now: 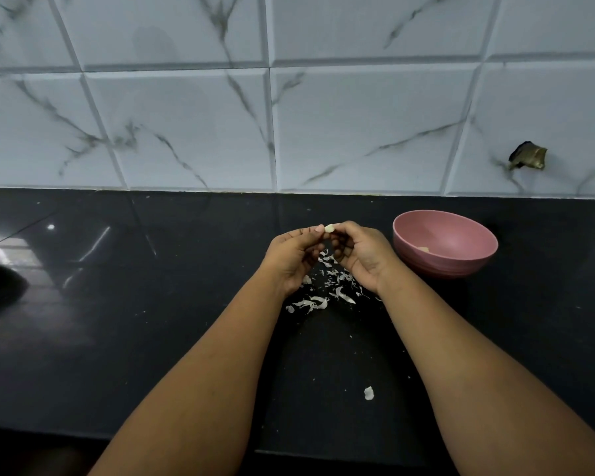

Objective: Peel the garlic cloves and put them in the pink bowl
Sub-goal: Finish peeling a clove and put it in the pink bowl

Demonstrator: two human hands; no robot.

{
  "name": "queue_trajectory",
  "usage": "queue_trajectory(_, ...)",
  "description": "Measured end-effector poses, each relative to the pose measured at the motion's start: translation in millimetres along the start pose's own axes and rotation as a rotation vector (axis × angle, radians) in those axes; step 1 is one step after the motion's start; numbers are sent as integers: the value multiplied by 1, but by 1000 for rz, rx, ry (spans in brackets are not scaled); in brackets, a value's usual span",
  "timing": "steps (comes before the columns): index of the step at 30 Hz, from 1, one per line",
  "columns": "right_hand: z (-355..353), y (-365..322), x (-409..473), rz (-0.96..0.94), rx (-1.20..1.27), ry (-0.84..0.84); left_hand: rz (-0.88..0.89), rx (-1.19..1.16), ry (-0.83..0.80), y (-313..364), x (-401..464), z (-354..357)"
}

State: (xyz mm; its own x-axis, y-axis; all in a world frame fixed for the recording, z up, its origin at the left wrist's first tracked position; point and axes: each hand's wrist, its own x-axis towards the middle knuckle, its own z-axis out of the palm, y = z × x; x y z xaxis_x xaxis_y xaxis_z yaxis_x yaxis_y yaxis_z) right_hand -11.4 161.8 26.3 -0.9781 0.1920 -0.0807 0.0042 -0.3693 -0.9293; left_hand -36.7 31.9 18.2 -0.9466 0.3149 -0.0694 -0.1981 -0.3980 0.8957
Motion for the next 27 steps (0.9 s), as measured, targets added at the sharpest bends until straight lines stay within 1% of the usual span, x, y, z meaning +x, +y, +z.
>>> queue_trajectory(7, 2, 0, -3, -36, -72, -22, -24, 97, -58, 1, 1, 0)
queue_trajectory(12, 2, 0, -4, -24, -52, -58, -107, 14, -101, 6, -2, -1)
queue_trajectory(17, 1, -1, -4, -28, -64, -107, -133, -4, -120, 8, -6, 1)
queue_trajectory(18, 1, 0, -3, -37, -79, -95, -124, 35, -123, 7, -7, 2)
queue_trajectory(20, 0, 2, 0, -78, -163, -38, -80, 187, -96, 2, -8, 6)
queue_trajectory(22, 1, 5, 2, -132, -255, 27, -18, 361, -18, -4, -7, 8)
queue_trajectory(24, 2, 6, 3, -167, -318, 73, 93, 513, 54, -7, -5, 7)
queue_trajectory(27, 3, 6, 3, -209, -374, 98, 259, 618, 144, -7, -2, 4)
